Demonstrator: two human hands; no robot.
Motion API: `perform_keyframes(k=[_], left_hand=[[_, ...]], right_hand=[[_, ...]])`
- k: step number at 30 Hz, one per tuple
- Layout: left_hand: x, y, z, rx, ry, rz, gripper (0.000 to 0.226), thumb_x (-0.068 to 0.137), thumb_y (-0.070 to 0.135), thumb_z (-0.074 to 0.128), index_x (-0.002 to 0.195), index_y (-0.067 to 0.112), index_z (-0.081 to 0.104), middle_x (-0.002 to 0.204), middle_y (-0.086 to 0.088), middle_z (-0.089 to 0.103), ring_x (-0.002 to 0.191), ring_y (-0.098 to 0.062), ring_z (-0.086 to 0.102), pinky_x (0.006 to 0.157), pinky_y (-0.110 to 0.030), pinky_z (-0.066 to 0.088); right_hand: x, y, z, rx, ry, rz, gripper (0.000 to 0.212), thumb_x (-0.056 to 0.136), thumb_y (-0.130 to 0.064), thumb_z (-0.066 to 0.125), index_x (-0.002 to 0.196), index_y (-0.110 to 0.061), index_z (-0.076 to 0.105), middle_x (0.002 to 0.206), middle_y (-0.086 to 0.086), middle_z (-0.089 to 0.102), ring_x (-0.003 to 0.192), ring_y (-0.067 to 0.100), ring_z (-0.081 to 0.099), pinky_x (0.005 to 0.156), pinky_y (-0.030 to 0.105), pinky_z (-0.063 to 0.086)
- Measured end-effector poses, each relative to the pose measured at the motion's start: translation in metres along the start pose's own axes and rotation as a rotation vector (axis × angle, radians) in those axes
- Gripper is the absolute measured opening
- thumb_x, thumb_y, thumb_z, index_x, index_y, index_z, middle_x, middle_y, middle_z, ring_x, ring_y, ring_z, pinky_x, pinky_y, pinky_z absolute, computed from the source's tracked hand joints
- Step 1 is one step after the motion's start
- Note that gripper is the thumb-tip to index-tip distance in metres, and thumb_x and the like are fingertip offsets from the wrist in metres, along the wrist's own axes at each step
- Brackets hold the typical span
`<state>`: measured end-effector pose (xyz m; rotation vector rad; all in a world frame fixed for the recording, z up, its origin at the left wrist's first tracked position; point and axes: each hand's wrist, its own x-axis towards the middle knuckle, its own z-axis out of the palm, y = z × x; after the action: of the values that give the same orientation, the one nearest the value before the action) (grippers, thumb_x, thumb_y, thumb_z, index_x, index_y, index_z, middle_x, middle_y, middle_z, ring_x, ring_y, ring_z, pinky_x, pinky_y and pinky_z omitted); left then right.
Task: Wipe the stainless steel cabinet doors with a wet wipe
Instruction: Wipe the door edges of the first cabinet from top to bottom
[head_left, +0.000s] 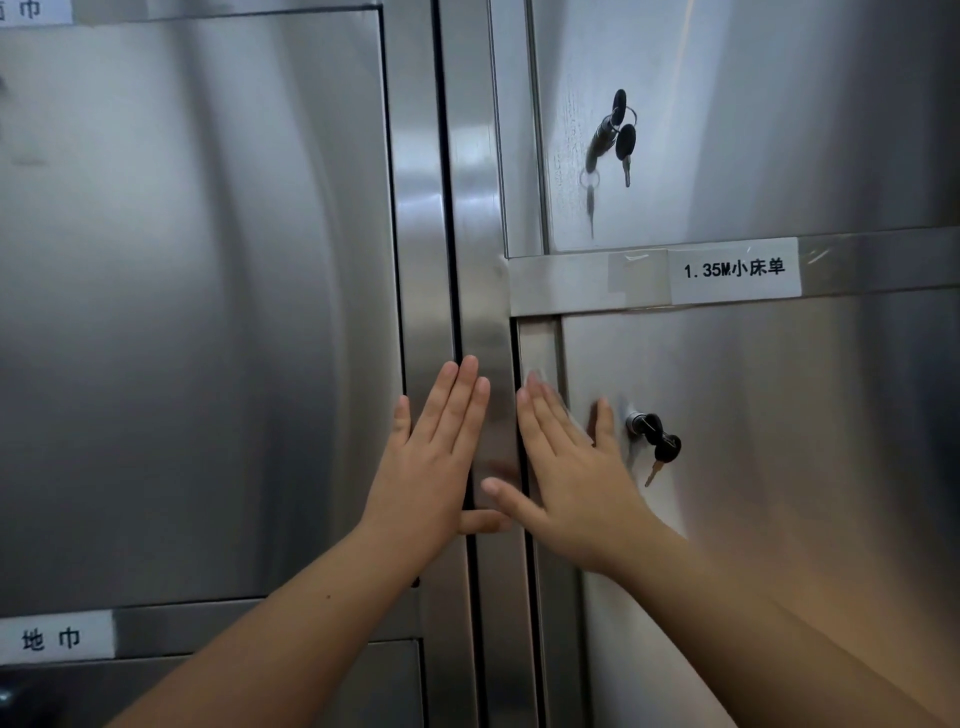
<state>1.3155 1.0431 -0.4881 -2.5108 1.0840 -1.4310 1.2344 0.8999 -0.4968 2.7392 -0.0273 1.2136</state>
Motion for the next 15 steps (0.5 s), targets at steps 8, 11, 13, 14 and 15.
perform_keyframes(k=[8,11,13,14,15], left_hand=[[-0.009,-0.001,0.003,0.005,0.030,0.046,0.125,0.066,0.076,0.049,0.133,0.014,-0.037,0.140,-0.005,-0.046,0.131,-0.022,-0.040,0.108,-0.043,-0.021],[-0.021,0.002,0.009,0.022,0.010,0.063,0.128,0.066,0.076,0.053,0.134,0.015,-0.037,0.141,-0.005,-0.044,0.132,-0.022,-0.038,0.105,-0.042,-0.025],[-0.029,0.004,0.013,0.023,-0.014,0.065,0.132,0.064,0.077,0.054,0.134,0.013,-0.038,0.141,-0.006,-0.045,0.132,-0.022,-0.039,0.105,-0.043,-0.023],[-0.032,0.005,0.014,0.024,-0.027,0.066,0.134,0.063,0.078,0.054,0.134,0.012,-0.039,0.141,-0.006,-0.046,0.132,-0.022,-0.039,0.106,-0.044,-0.022],[-0.036,0.006,0.016,0.025,-0.044,0.068,0.136,0.062,0.079,0.053,0.133,0.011,-0.040,0.140,-0.006,-0.047,0.131,-0.022,-0.040,0.107,-0.045,-0.020]], right_hand=[[-0.012,-0.006,0.016,0.042,0.035,0.045,0.082,0.078,-0.071,-0.002,0.137,-0.021,-0.029,0.144,-0.004,-0.038,0.134,0.007,-0.033,0.103,0.041,-0.031],[-0.031,-0.008,0.029,0.016,-0.007,0.046,0.080,0.079,-0.070,-0.006,0.137,-0.021,-0.030,0.144,-0.004,-0.038,0.133,0.005,-0.035,0.104,0.042,-0.031],[-0.038,-0.010,0.033,0.018,-0.020,0.056,0.078,0.081,-0.070,-0.006,0.137,-0.022,-0.031,0.144,-0.005,-0.039,0.132,0.005,-0.036,0.104,0.041,-0.031],[-0.039,-0.010,0.033,0.021,-0.022,0.059,0.077,0.083,-0.070,-0.004,0.138,-0.022,-0.030,0.144,-0.004,-0.039,0.132,0.005,-0.036,0.104,0.041,-0.030],[-0.038,-0.009,0.032,0.019,-0.020,0.058,0.077,0.085,-0.070,-0.003,0.139,-0.022,-0.029,0.144,-0.004,-0.038,0.132,0.005,-0.036,0.105,0.040,-0.030]])
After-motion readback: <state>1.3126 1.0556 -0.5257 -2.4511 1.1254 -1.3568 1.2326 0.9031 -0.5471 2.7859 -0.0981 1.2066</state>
